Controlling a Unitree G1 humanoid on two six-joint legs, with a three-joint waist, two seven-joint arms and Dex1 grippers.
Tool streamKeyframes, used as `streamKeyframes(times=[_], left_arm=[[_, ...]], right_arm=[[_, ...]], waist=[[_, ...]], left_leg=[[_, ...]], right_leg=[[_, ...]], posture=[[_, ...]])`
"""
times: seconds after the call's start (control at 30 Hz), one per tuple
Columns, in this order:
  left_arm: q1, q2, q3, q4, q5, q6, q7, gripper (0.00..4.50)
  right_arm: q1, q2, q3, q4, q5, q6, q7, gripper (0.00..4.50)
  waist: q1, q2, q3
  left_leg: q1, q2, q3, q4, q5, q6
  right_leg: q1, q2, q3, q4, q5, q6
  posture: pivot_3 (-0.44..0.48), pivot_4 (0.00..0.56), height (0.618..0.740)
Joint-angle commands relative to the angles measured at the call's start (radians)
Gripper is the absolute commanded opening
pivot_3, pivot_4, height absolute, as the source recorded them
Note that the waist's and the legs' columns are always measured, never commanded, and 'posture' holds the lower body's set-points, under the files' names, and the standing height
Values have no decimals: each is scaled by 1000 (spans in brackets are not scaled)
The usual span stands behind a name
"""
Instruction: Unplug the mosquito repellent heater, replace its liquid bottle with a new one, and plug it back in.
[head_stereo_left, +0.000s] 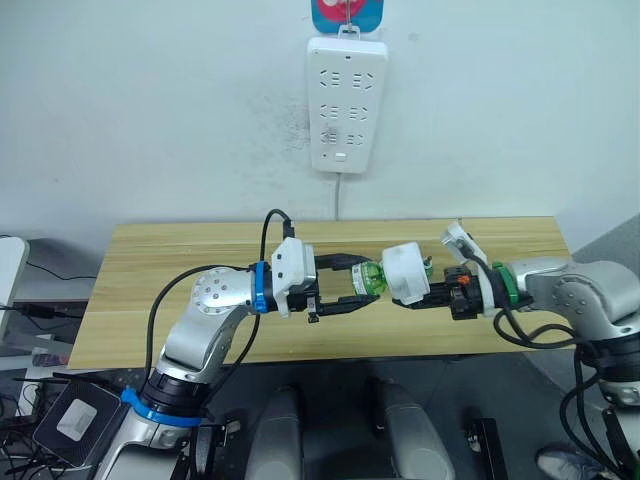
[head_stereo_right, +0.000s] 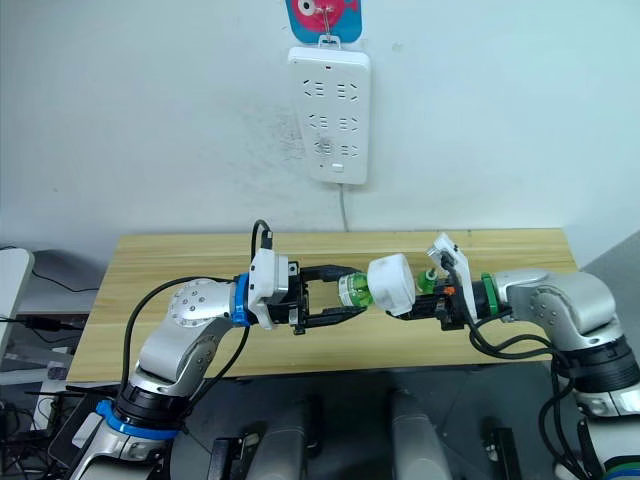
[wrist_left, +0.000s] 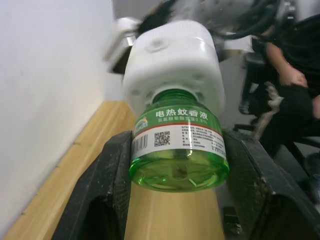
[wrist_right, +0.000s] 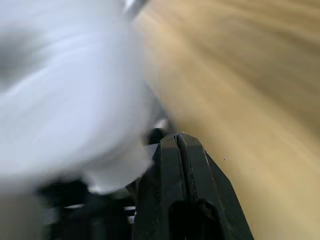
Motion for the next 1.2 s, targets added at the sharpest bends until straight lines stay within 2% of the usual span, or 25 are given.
streamKeyframes(times=[0.03, 0.17, 0.3, 0.4, 0.5, 0.7, 0.83, 0.93, 1.07, 1.2], left_arm=[[7, 2, -10, -9, 6, -19, -6, 2257], [7, 2, -14, 11, 17, -36, -13, 2257], [5, -3, -25, 26, 27, -51, -25, 2257], [7, -6, -33, 26, 31, -59, -34, 2257], [14, -3, -38, 19, 30, -63, -40, 2257], [24, -3, -29, -4, 20, -62, -33, 2257], [30, -6, -22, -11, 18, -62, -20, 2257], [31, -8, -18, -3, 25, -69, -6, 2257], [24, -7, -16, 34, 54, -90, 11, 2257], [17, -8, -24, 66, 80, -102, 30, 2257]], right_arm=[[-24, -10, -108, -95, 168, 117, -13, 41], [-62, -1, -165, -113, 277, 203, -68, 41], [-154, 78, -185, -55, 311, 220, -172, 41], [-223, 163, -166, 22, 220, 152, -268, 41], [-266, 190, -119, 97, 103, 67, -292, 41], [-226, 107, 75, 149, -162, -164, -157, 41], [-161, 50, 110, 134, -211, -205, -68, 41], [-118, 13, 88, 82, -179, -169, -19, 41], [-89, -9, -5, -25, -16, -15, 10, 41], [-67, 3, -91, -124, 145, 137, -28, 41]], waist=[[0, 0, 0], [0, 0, 0], [-2, 0, 0], [-3, 0, 0], [-3, 0, 0], [1, 0, 0], [0, 0, 0], [0, 0, 0], [0, 0, 0], [0, 0, 0]], left_leg=[[0, 0, 0, 0, 0, 0], [0, -1, 0, 0, 0, 0], [0, 0, 0, 0, 0, 0], [0, 0, 1, 0, 0, 0], [-1, 0, 1, 0, 0, 0], [-2, -1, 1, 0, 0, 0], [-1, -1, 1, -1, 0, 0], [-1, -1, 1, -1, 0, 0], [-1, -1, 1, 0, 0, 0], [-1, -1, 1, 0, 0, 0]], right_leg=[[0, 0, 0, 0, 0, 0], [0, 0, 0, -1, 0, 0], [0, 0, 0, -1, 0, 1], [0, 0, 0, 0, 0, 0], [-1, 0, 0, -1, 0, 0], [-1, -1, 0, -2, 0, 0], [-1, -1, 0, -2, 0, 0], [-1, -1, 0, -2, 0, 0], [-1, -1, 0, -1, 0, 0], [-1, -1, 0, -1, 0, 0]], posture=[[-91, 323, 740], [-102, 319, 740], [-112, 315, 740], [-114, 312, 740], [-108, 313, 740], [-95, 315, 740], [-93, 317, 740], [-95, 319, 740], [-95, 319, 740], [-95, 319, 740]])
